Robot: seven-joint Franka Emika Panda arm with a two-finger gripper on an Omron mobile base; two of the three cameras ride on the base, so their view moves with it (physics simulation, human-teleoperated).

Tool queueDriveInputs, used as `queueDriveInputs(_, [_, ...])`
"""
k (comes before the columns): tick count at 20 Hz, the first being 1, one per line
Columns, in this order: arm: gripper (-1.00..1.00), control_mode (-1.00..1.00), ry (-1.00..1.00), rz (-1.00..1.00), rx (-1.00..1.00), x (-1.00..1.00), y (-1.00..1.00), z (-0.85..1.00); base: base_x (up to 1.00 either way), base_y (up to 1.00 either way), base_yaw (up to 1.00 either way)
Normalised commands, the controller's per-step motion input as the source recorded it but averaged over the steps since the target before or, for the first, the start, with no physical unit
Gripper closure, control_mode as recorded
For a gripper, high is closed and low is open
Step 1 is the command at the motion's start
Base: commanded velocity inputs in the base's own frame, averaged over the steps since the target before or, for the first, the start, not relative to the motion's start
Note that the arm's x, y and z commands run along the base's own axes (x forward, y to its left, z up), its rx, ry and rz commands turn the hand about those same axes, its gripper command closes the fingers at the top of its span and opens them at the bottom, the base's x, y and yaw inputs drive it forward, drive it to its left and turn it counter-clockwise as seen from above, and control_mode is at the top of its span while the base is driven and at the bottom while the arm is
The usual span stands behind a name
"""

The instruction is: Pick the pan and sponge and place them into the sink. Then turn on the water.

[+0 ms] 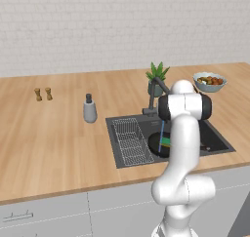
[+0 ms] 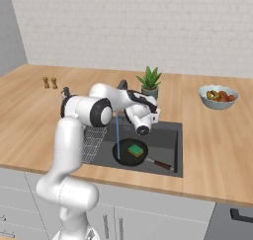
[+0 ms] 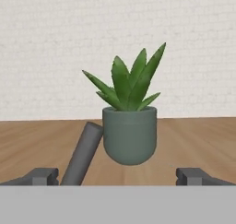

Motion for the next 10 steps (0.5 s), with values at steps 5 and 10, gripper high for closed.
queueDriveInputs(5, [-1.0, -1.0, 0.0, 0.0, 0.05, 0.0, -1.0, 0.0, 0.0, 0.0, 0.0])
queueDriveInputs(10, [-1.0, -1.0, 0.0, 0.0, 0.02, 0.0, -0.9, 0.0, 0.0, 0.0, 0.0])
